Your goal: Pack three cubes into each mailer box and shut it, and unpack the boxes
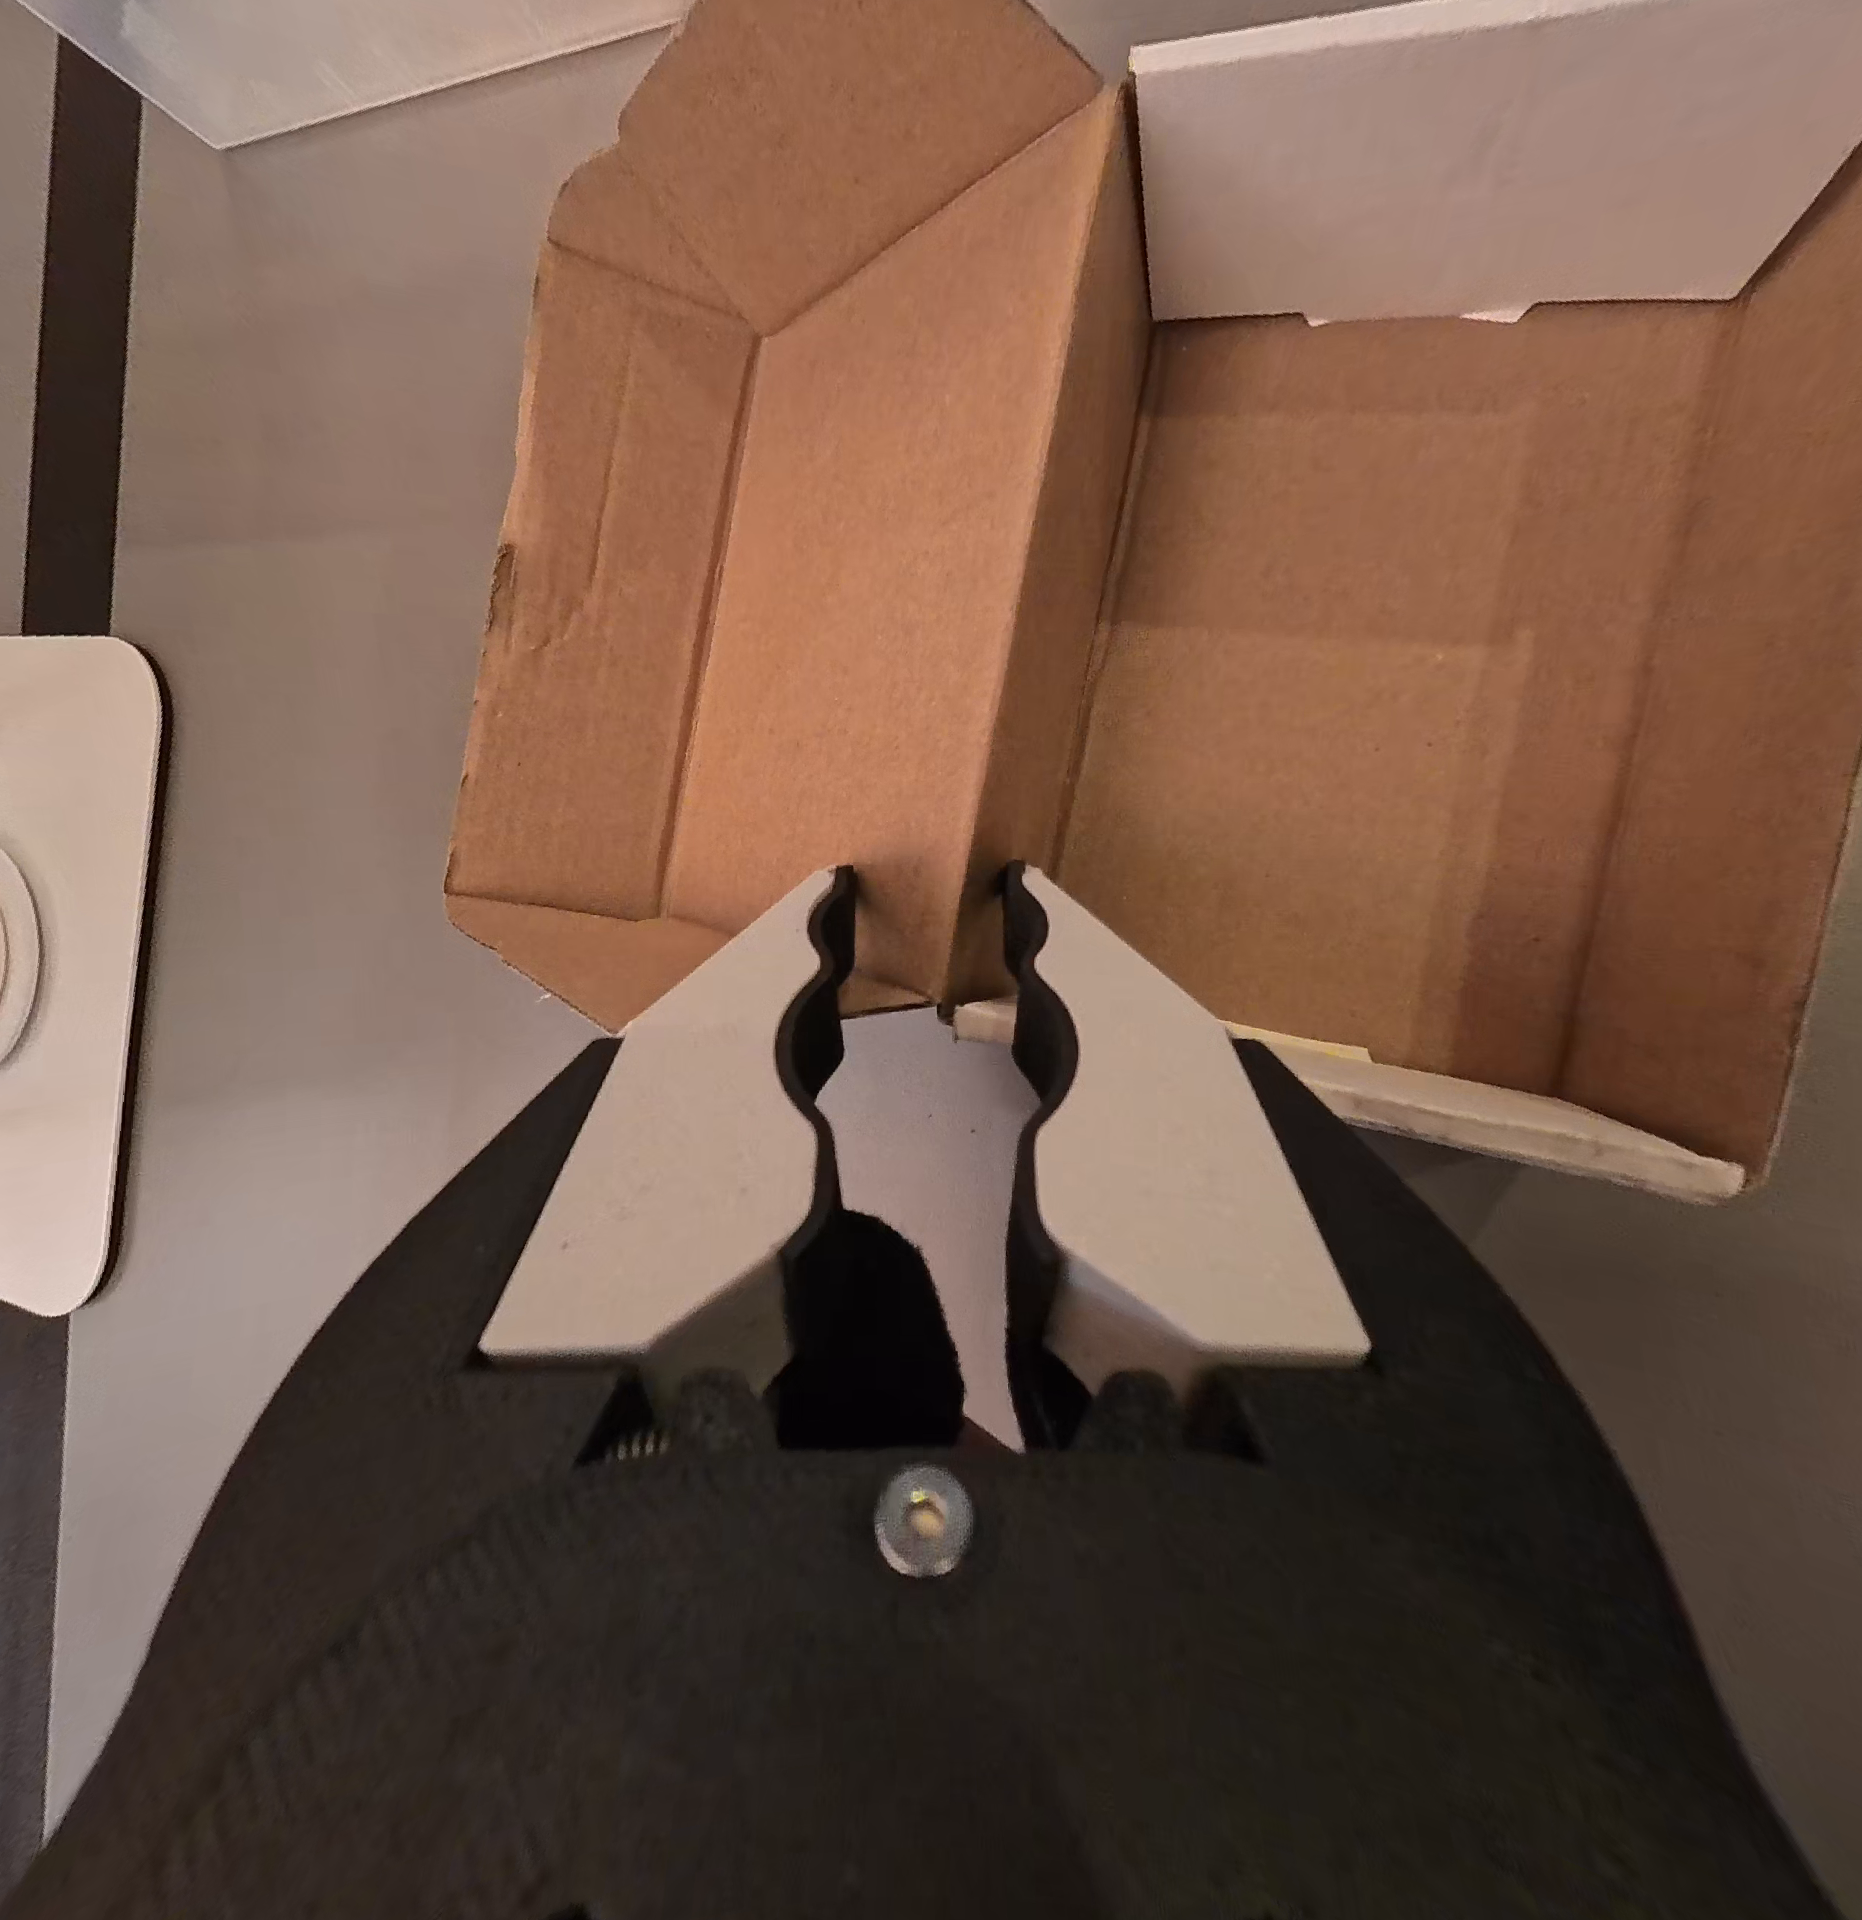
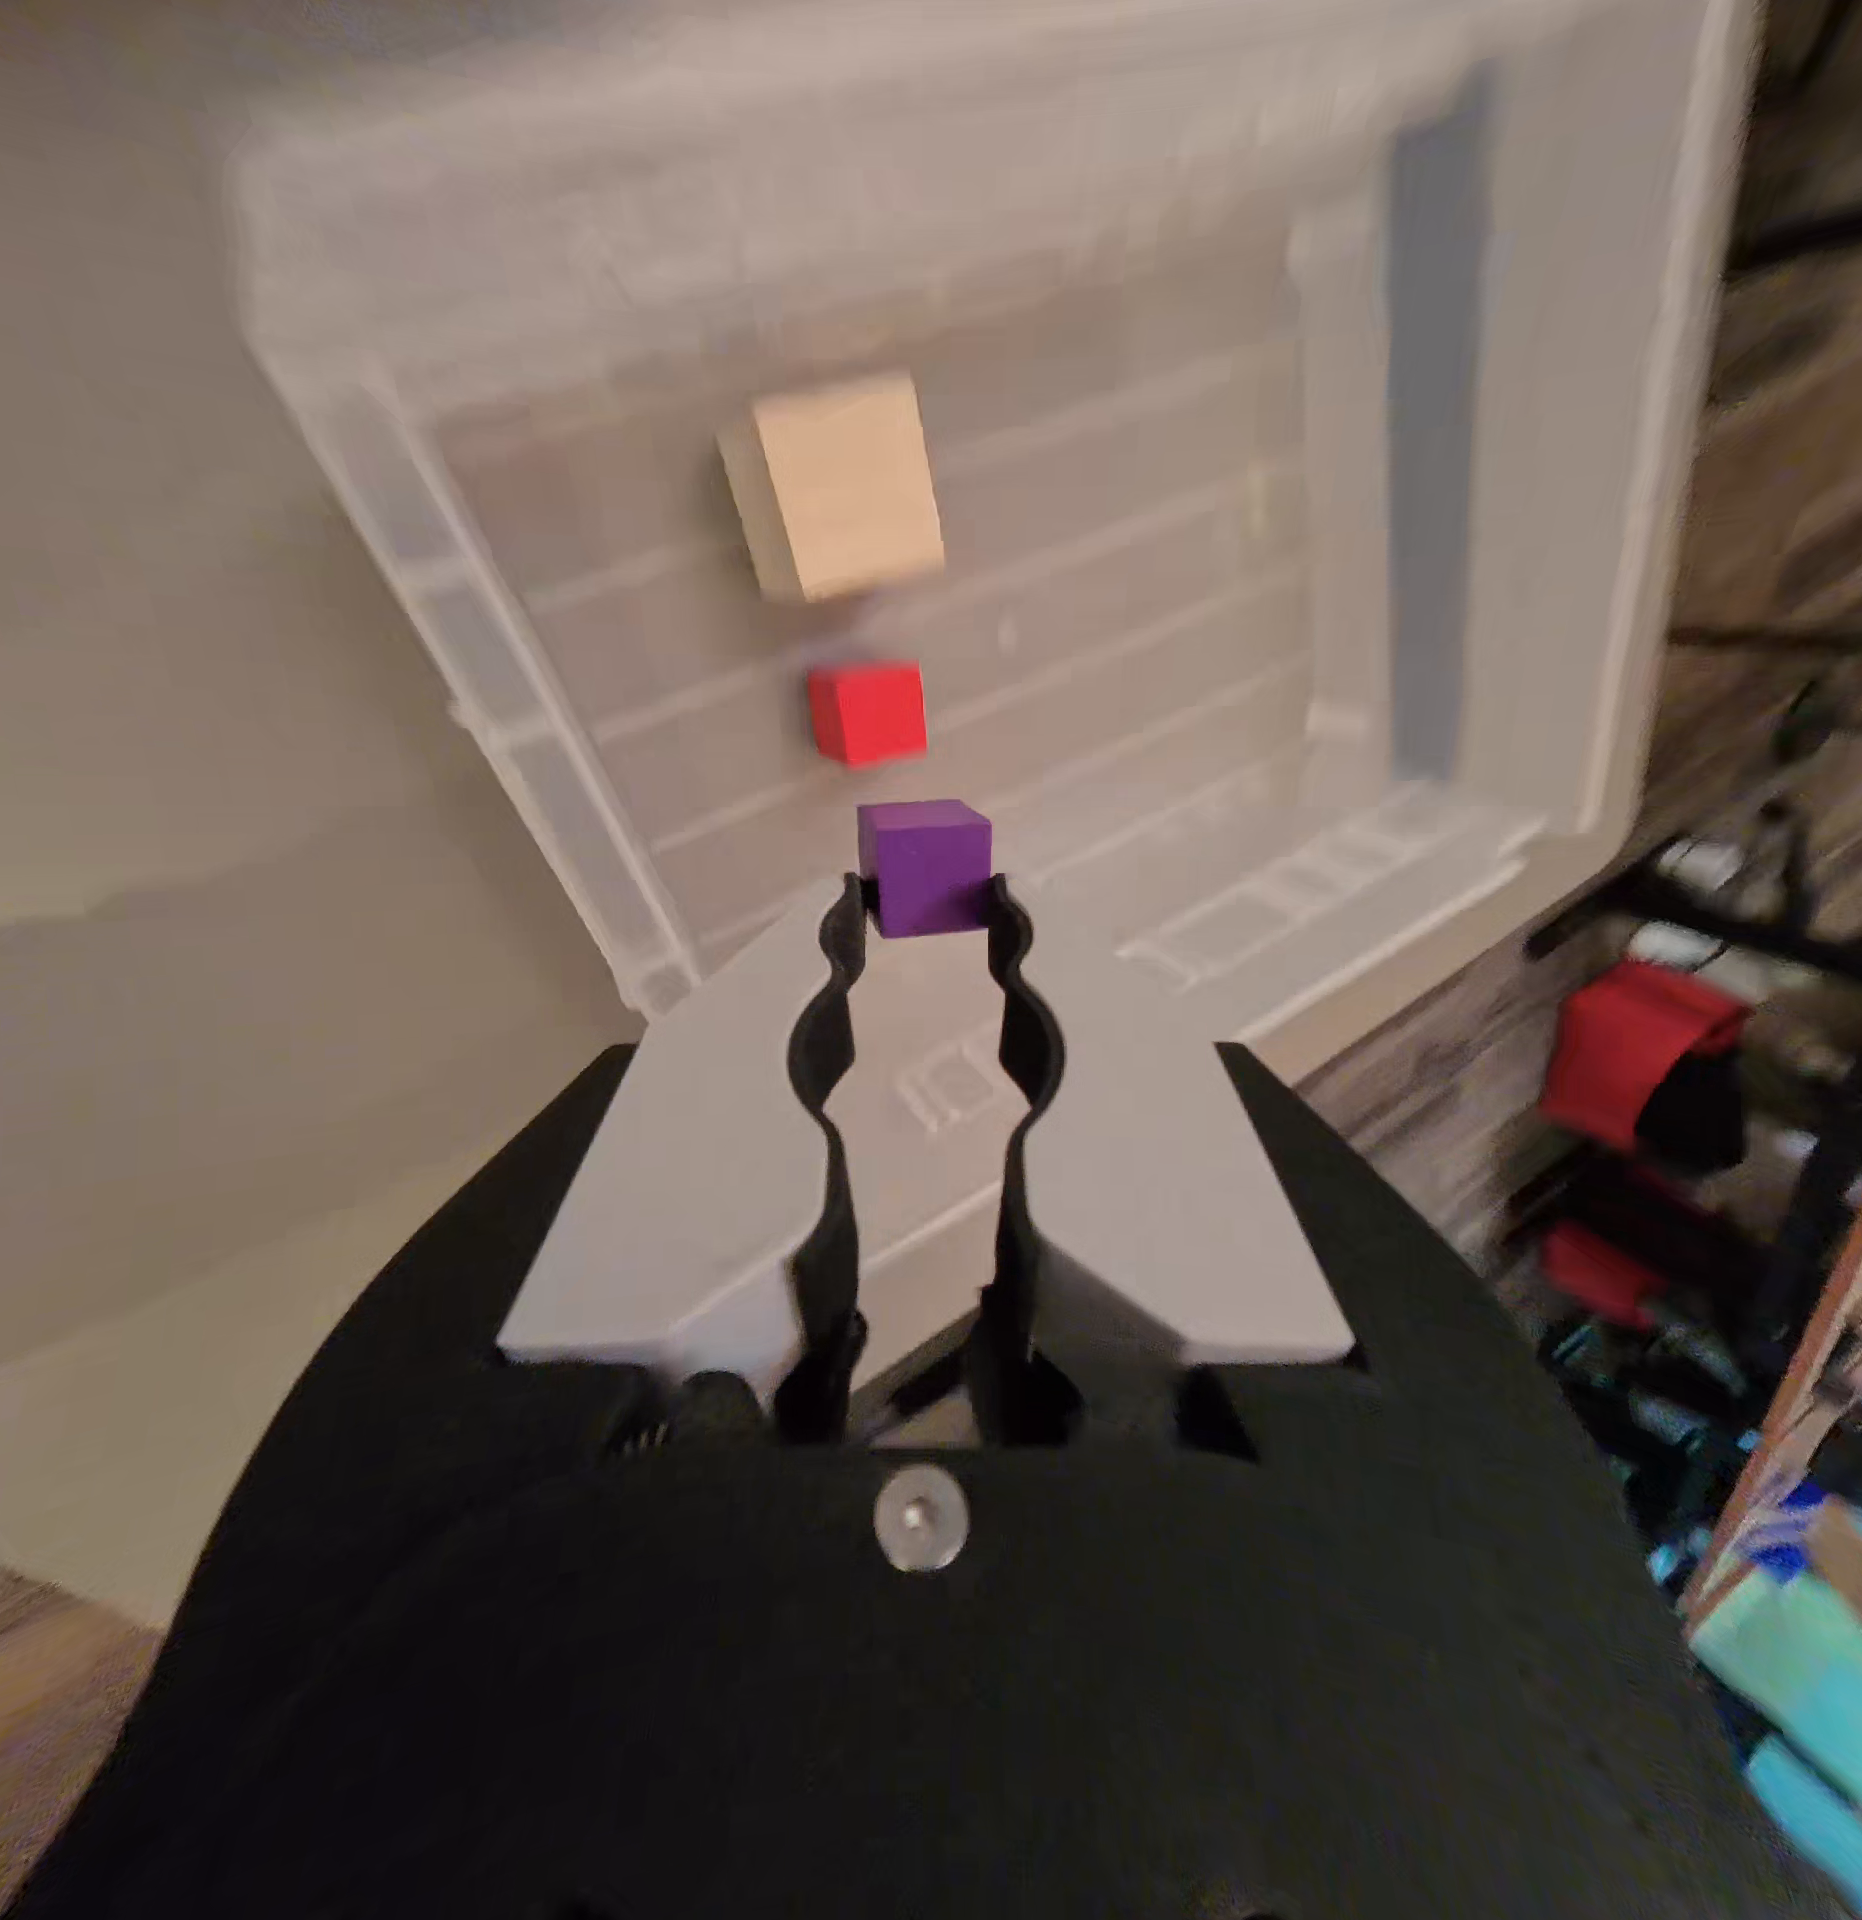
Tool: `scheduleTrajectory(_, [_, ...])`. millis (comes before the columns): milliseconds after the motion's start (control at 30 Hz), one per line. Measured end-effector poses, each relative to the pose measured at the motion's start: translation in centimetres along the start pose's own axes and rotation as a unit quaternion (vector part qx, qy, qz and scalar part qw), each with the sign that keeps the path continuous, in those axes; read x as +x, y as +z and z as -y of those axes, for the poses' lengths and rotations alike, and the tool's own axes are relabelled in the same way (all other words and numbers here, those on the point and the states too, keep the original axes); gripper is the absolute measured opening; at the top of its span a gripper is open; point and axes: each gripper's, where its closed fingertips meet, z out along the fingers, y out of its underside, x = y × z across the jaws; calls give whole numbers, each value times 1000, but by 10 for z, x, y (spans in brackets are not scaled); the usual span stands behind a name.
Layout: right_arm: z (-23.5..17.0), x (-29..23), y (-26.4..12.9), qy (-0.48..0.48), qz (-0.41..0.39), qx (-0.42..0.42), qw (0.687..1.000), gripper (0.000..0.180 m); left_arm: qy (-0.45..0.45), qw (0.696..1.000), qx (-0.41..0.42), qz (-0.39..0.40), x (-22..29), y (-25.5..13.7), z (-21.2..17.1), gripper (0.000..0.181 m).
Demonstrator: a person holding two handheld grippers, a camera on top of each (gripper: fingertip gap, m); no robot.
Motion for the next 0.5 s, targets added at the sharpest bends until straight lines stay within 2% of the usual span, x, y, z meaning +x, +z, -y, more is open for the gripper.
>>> scheduleTrajectory(67, [-23,-1,24,15,18,-45,999,21,0,1000,0,0,0,0,0,27])
scheduleTrajectory(233, [-37,-13,68,-18,37,-106,994,21,0,1000,0,0,0,0,0,27])
scheduleTrajectory(400, [-38,-14,88,-34,32,-138,989,21,0,1000,0,0,0,0,0,27])
scheduleTrajectory(500, [-40,-12,94,-40,20,-157,987,34,1,1000,0,0,0,0,0,27])
